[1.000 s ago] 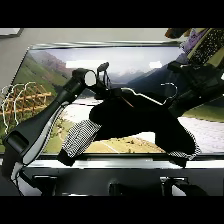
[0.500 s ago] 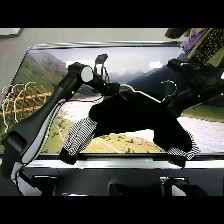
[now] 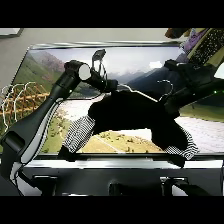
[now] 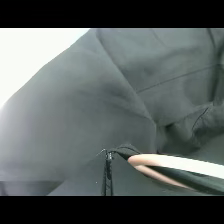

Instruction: Fold the clothes and pants, and hang the long-sleeved shirts on hangers.

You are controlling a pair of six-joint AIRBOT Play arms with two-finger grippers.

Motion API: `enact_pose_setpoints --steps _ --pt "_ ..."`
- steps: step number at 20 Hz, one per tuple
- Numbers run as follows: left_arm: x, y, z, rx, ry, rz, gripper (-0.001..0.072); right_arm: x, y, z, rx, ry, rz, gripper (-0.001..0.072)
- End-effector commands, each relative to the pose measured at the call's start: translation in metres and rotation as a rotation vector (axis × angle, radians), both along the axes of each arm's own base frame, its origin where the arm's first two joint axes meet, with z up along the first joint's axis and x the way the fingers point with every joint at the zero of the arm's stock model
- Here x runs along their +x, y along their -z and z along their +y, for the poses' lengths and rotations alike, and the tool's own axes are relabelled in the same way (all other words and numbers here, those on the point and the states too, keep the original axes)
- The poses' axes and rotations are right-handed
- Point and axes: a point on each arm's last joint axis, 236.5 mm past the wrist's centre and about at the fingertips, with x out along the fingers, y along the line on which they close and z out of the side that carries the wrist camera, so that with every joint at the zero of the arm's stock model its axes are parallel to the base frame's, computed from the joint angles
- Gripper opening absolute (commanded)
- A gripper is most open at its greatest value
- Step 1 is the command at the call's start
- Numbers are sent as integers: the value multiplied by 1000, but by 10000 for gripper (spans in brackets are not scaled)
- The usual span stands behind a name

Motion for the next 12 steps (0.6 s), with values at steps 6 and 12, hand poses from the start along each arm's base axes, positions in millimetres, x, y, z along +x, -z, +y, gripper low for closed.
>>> enact_pose_setpoints --steps 6,12 --pt "12 -12 0 -16 19 -70 32 -2 9 8 40 -2 40 29" --pt "15 -50 0 -46 40 -162 32 5 27 34 -22 -61 16 29"
